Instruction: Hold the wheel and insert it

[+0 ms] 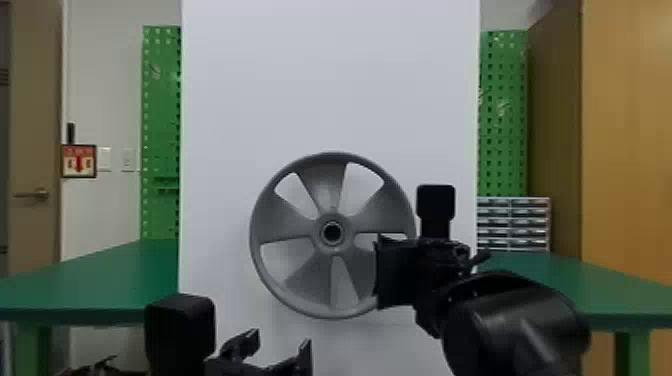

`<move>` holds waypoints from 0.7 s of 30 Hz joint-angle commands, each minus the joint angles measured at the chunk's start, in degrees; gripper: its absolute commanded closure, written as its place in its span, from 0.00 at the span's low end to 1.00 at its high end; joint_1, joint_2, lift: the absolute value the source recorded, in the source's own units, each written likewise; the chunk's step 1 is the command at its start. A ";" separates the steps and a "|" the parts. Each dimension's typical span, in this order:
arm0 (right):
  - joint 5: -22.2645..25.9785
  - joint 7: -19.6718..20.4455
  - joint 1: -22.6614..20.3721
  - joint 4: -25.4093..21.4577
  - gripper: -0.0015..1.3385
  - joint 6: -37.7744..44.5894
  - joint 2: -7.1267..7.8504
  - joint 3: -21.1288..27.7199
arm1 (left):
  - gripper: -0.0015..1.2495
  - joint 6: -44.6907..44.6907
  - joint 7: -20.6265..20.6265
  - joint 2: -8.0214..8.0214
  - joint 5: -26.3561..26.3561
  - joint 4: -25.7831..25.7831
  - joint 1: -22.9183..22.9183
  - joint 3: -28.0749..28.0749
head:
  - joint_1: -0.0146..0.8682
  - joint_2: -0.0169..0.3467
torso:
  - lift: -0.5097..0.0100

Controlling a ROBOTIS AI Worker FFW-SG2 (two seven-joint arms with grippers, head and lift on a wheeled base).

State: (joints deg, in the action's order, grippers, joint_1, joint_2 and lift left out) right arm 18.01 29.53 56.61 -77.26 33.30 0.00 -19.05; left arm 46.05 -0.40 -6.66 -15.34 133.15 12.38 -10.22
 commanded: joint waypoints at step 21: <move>-0.87 -5.18 -2.47 -5.44 0.00 -1.66 -0.05 -0.90 | 0.40 0.00 -0.04 -0.02 -0.22 0.00 -0.25 0.47 | 0.02 0.20 | 0.05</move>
State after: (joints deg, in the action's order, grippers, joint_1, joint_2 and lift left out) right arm 16.82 24.77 55.01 -80.95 31.64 0.00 -19.67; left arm 46.06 -0.41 -6.68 -15.50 133.15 12.14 -9.90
